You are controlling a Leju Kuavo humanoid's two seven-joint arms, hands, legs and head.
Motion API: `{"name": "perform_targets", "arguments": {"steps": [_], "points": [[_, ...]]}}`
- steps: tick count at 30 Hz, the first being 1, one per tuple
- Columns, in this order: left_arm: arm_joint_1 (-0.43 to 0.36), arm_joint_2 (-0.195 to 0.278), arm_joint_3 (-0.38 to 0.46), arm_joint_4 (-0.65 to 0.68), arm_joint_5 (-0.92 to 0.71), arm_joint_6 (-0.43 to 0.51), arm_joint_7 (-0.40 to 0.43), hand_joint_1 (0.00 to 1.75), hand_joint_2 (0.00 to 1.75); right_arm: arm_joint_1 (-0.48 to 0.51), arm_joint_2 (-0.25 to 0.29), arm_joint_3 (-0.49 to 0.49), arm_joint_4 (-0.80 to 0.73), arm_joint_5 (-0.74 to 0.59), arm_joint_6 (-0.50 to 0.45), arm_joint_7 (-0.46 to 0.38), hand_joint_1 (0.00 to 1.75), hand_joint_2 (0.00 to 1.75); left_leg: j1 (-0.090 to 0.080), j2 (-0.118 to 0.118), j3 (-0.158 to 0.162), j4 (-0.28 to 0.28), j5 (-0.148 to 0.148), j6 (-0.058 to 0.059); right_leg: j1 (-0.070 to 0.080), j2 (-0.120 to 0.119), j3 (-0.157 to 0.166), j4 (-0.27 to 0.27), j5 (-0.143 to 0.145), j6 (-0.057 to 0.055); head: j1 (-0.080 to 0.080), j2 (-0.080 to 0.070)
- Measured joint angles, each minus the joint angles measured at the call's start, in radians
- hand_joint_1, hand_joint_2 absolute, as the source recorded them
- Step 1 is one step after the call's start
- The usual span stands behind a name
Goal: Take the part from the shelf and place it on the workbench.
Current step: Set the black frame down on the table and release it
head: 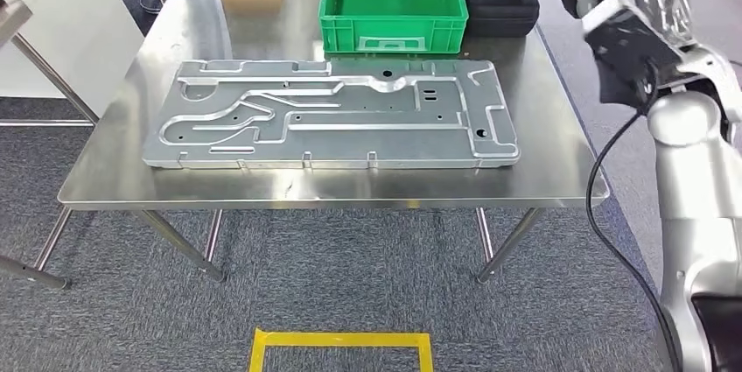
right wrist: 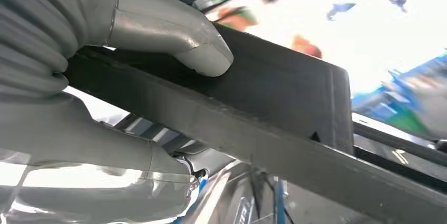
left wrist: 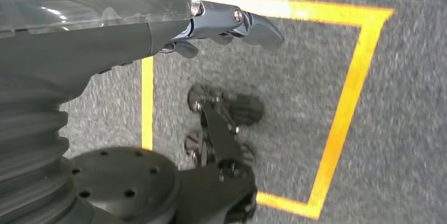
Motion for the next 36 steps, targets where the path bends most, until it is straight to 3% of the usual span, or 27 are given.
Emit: {"name": "perform_targets", "arguments": {"steps": [2, 4, 5, 6, 7, 9, 11, 17, 19, 21, 22, 23, 24, 25, 27, 29, 31, 33, 36], "points": [[-0.005, 0.0, 0.0, 0.0, -0.008, -0.015, -0.014, 0.0, 1.75, -0.084, 0.005, 0.088, 0.126, 0.127, -0.016, 0.023, 1.62, 1.75, 0.005, 0.0, 0.005, -0.012, 0.008, 0.007, -0.002, 0.0, -0.036, 0.079, -0.046, 0.006, 0.001, 0.0], [-0.008, 0.0, 0.001, 0.0, -0.016, -0.03, -0.035, 0.0, 1.75, -0.145, 0.023, 0.184, 0.247, 0.236, -0.021, 0.05, 1.62, 1.75, 0.005, -0.002, 0.006, -0.012, 0.009, 0.01, -0.002, 0.0, -0.101, 0.209, -0.101, 0.011, 0.002, 0.0], [-0.009, 0.0, 0.001, 0.0, -0.02, -0.036, -0.045, 0.0, 1.75, -0.163, 0.038, 0.232, 0.302, 0.283, -0.02, 0.064, 1.62, 1.75, 0.005, -0.003, 0.007, -0.012, 0.007, 0.01, -0.003, -0.001, -0.125, 0.252, -0.108, 0.013, 0.002, 0.0], [-0.01, 0.0, 0.002, 0.0, -0.024, -0.041, -0.056, 0.0, 1.75, -0.175, 0.055, 0.28, 0.352, 0.325, -0.015, 0.077, 1.62, 1.75, 0.006, -0.004, 0.008, -0.011, 0.005, 0.009, -0.004, -0.001, -0.134, 0.261, -0.097, 0.014, 0.002, 0.0], [-0.01, 0.0, 0.002, 0.0, -0.029, -0.046, -0.064, 0.0, 1.75, -0.183, 0.075, 0.325, 0.396, 0.362, -0.009, 0.089, 1.62, 1.75, 0.006, -0.005, 0.011, -0.008, 0.002, 0.006, -0.006, -0.001, -0.124, 0.229, -0.066, 0.014, 0.002, 0.0], [-0.011, 0.0, 0.002, 0.0, -0.035, -0.054, -0.076, 0.0, 1.75, -0.191, 0.118, 0.405, 0.471, 0.417, 0.003, 0.108, 1.62, 1.75, 0.006, -0.008, 0.013, 0.0, -0.008, -0.001, -0.008, -0.001, -0.068, 0.1, 0.008, 0.011, 0.002, 0.0], [-0.013, 0.001, 0.002, 0.0, -0.038, -0.059, -0.082, 0.0, 1.75, -0.193, 0.161, 0.47, 0.53, 0.451, 0.009, 0.124, 1.62, 1.75, 0.003, -0.009, 0.01, 0.01, -0.016, -0.011, -0.005, 0.002, -0.03, 0.01, 0.035, 0.004, 0.0, 0.0], [-0.016, 0.003, 0.002, 0.0, -0.044, -0.06, -0.084, 0.0, 1.75, -0.183, 0.208, 0.532, 0.584, 0.47, 0.005, 0.137, 1.62, 1.75, 0.002, -0.01, 0.006, 0.011, -0.018, -0.021, 0.0, 0.004, -0.027, -0.003, 0.027, -0.008, -0.002, 0.0], [-0.016, 0.006, 0.003, 0.0, -0.049, -0.06, -0.084, 0.0, 1.75, -0.172, 0.248, 0.566, 0.622, 0.471, -0.034, 0.139, 1.62, 1.75, 0.006, -0.007, -0.026, 0.081, -0.061, -0.036, -0.003, 0.001, -0.02, -0.008, 0.025, -0.024, -0.004, 0.0], [-0.015, 0.009, 0.006, 0.0, -0.052, -0.06, -0.084, 0.0, 1.75, -0.161, 0.282, 0.588, 0.655, 0.472, -0.087, 0.138, 1.62, 1.75, 0.009, -0.005, -0.098, 0.226, -0.126, -0.048, -0.007, -0.001, -0.011, -0.013, 0.022, -0.037, -0.006, 0.0], [-0.015, 0.01, 0.007, 0.0, -0.053, -0.06, -0.086, 0.0, 1.75, -0.155, 0.289, 0.594, 0.663, 0.474, -0.107, 0.137, 1.62, 1.75, 0.01, -0.005, -0.128, 0.28, -0.139, -0.05, -0.006, 0.0, -0.009, -0.013, 0.02, -0.037, -0.006, 0.0], [-0.014, 0.011, 0.008, 0.0, -0.055, -0.06, -0.087, 0.0, 1.75, -0.146, 0.294, 0.598, 0.67, 0.476, -0.128, 0.134, 1.62, 1.75, 0.01, -0.005, -0.144, 0.301, -0.133, -0.05, -0.006, 0.0, -0.006, -0.013, 0.018, -0.038, -0.007, 0.0], [-0.014, 0.013, 0.009, 0.0, -0.058, -0.06, -0.089, 0.0, 1.75, -0.136, 0.296, 0.601, 0.676, 0.477, -0.153, 0.131, 1.62, 1.75, 0.01, -0.005, -0.14, 0.28, -0.108, -0.049, -0.006, 0.0, -0.003, -0.013, 0.016, -0.036, -0.007, 0.0], [-0.013, 0.016, 0.009, 0.0, -0.062, -0.06, -0.09, 0.0, 1.75, -0.127, 0.297, 0.603, 0.681, 0.476, -0.18, 0.128, 1.62, 1.75, 0.01, -0.005, -0.116, 0.22, -0.067, -0.047, -0.006, 0.001, 0.001, -0.012, 0.012, -0.034, -0.007, 0.0], [-0.014, 0.02, 0.009, 0.0, -0.07, -0.057, -0.093, 0.0, 1.75, -0.114, 0.297, 0.604, 0.689, 0.472, -0.237, 0.117, 0.81, 0.87, 0.009, -0.005, -0.054, 0.078, -0.002, -0.041, -0.005, 0.001, 0.008, -0.011, 0.006, -0.027, -0.007, 0.0], [-0.014, 0.023, 0.009, 0.0, -0.076, -0.051, -0.094, 0.0, 1.75, -0.106, 0.297, 0.604, 0.698, 0.467, -0.284, 0.103, 0.0, 0.0, 0.005, -0.006, -0.025, 0.017, 0.01, -0.033, -0.002, 0.002, 0.008, -0.012, 0.005, -0.018, -0.007, 0.0], [-0.014, 0.024, 0.009, 0.0, -0.082, -0.042, -0.094, 0.0, 1.75, -0.096, 0.297, 0.604, 0.705, 0.462, -0.311, 0.088, 0.0, 0.0, 0.004, -0.006, -0.022, 0.012, 0.01, -0.023, 0.0, 0.003, 0.009, -0.015, 0.004, -0.007, -0.007, 0.0], [-0.014, 0.025, 0.009, 0.0, -0.092, -0.031, -0.094, 0.0, 1.75, -0.085, 0.296, 0.603, 0.71, 0.453, -0.328, 0.071, 0.0, 0.0, 0.007, -0.005, -0.018, 0.004, 0.014, -0.01, -0.002, 0.003, 0.0, 0.008, -0.016, 0.002, -0.006, 0.0], [-0.016, 0.026, 0.009, 0.0, -0.107, -0.014, -0.091, 0.0, 1.75, -0.067, 0.294, 0.601, 0.718, 0.43, -0.355, 0.045, 0.0, 0.0, 0.006, -0.005, -0.015, -0.001, 0.015, 0.004, -0.002, 0.002, -0.08, 0.177, -0.102, 0.009, -0.005, 0.0]]}}
